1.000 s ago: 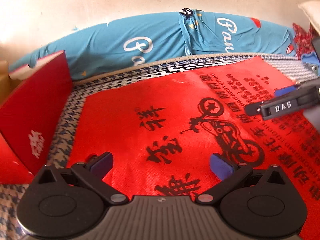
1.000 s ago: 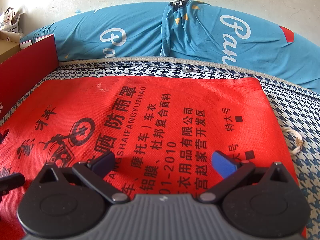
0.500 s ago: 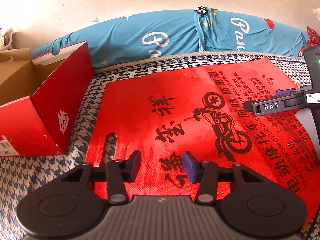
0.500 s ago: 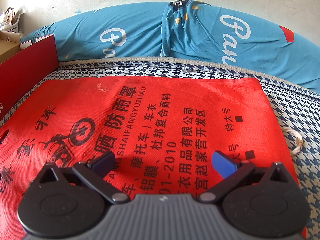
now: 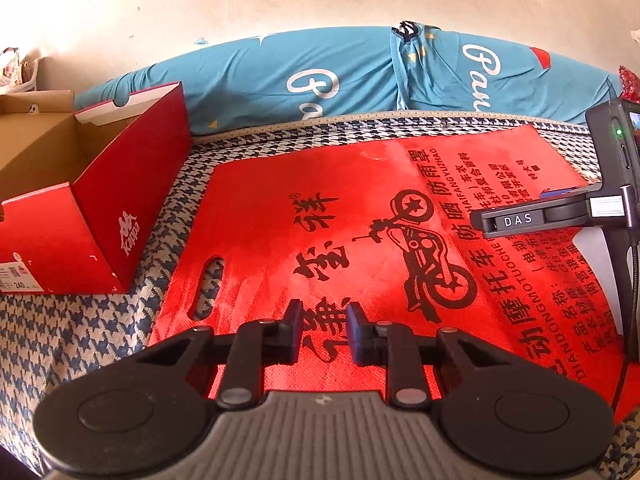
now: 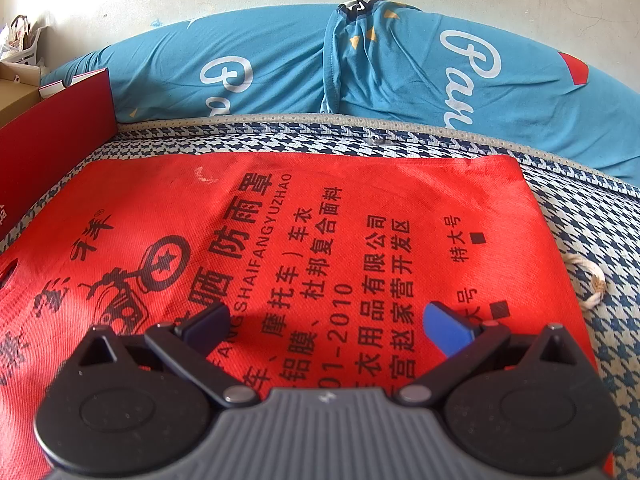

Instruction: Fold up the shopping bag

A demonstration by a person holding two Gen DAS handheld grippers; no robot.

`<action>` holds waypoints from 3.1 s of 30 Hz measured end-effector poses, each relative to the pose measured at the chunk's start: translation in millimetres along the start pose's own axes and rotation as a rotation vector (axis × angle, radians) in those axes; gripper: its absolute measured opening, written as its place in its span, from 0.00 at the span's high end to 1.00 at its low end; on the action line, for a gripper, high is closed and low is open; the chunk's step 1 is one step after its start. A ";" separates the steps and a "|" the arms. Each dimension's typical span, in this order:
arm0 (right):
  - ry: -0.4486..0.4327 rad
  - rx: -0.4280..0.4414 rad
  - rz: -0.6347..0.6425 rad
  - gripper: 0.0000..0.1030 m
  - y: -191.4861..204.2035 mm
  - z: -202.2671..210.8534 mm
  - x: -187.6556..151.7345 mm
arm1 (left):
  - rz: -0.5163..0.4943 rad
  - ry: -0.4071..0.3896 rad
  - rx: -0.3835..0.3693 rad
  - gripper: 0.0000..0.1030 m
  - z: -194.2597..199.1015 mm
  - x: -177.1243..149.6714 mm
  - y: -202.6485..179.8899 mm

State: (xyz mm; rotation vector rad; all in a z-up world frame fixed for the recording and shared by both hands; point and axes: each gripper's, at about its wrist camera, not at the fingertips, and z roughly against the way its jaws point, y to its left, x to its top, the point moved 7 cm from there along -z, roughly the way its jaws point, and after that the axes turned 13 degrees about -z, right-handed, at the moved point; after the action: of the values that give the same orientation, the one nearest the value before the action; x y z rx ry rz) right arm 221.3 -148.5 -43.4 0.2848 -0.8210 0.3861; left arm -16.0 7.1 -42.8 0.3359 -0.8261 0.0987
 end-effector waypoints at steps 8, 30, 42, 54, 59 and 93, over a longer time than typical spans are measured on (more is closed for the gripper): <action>0.000 0.000 0.000 0.00 -0.2 -0.1 0.0 | 0.008 -0.036 0.021 0.76 11.8 5.5 -5.4; -0.001 0.000 0.000 0.00 -0.2 0.0 0.0 | 0.034 -0.058 0.052 0.76 28.3 9.0 -11.6; -0.001 0.000 0.000 0.00 -0.2 0.1 0.1 | 0.044 -0.062 0.032 0.75 26.7 9.5 -14.7; -0.001 0.000 0.000 0.00 -0.3 0.1 0.1 | 0.063 -0.055 0.005 0.74 20.9 6.4 -17.9; -0.001 0.000 0.000 0.00 -0.3 0.1 0.1 | 0.072 -0.058 -0.005 0.70 18.6 5.4 -17.7; -0.001 0.000 0.000 0.00 -0.2 0.0 -0.5 | 0.112 -0.050 -0.007 0.69 14.8 -0.5 -11.7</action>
State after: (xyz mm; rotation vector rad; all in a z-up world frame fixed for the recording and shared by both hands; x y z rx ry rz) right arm 221.1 -148.8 -43.8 0.2849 -0.8219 0.3860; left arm -24.2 -8.8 -36.9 0.2863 -0.8945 0.1925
